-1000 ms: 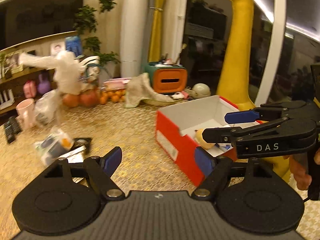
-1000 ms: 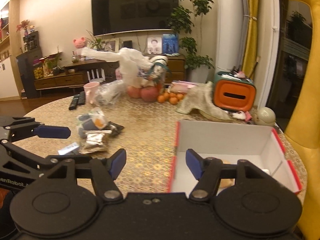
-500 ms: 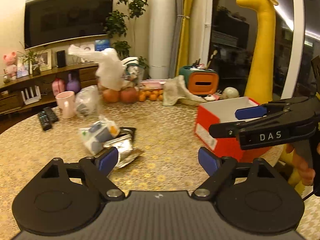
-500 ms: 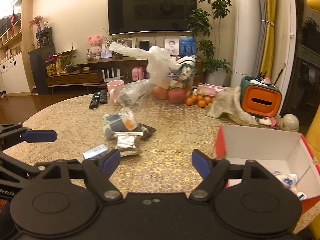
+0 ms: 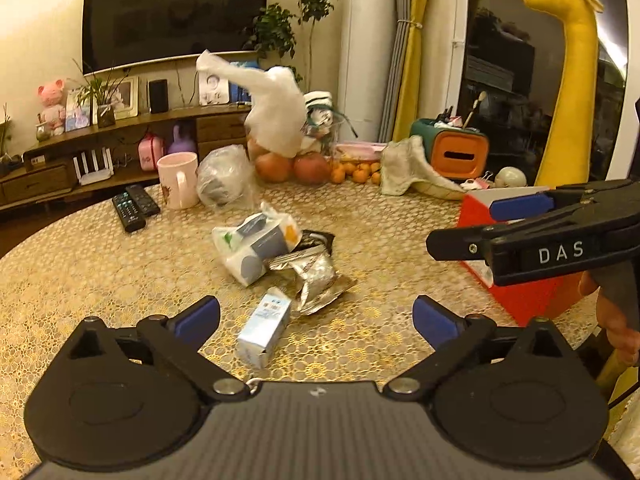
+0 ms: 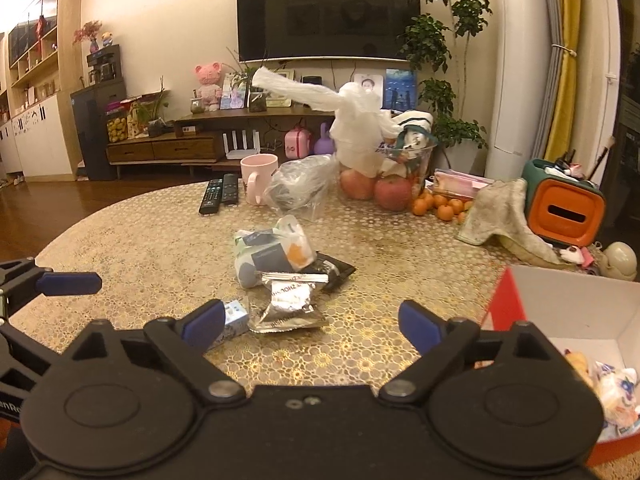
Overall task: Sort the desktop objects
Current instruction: 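Move both tools back toward the small white box and foil packets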
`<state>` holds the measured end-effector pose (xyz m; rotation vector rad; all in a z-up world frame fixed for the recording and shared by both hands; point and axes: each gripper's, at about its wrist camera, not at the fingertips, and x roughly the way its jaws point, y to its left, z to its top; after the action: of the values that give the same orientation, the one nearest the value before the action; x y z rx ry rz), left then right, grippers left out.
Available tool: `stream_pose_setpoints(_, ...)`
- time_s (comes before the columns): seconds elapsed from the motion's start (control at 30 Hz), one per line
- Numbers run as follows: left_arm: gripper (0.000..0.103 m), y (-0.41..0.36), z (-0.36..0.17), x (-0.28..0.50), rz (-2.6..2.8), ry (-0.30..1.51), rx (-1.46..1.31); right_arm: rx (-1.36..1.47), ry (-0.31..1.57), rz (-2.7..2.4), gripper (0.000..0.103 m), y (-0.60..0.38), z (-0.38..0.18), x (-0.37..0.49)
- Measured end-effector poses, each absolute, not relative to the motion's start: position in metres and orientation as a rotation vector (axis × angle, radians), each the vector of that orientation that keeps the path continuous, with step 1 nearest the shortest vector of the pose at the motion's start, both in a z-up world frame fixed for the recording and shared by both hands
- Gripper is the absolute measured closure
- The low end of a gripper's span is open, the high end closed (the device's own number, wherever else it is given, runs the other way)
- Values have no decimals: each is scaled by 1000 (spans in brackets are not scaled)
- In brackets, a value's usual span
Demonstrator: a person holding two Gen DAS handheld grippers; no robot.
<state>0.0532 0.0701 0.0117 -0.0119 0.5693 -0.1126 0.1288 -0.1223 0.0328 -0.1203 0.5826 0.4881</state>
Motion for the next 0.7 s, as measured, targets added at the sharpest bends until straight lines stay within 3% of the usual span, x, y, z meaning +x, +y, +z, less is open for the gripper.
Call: stream_pose_setpoints(0.7,0,110,-56,127,-112,680,-56,-152,706,478,8,-64,-23,208)
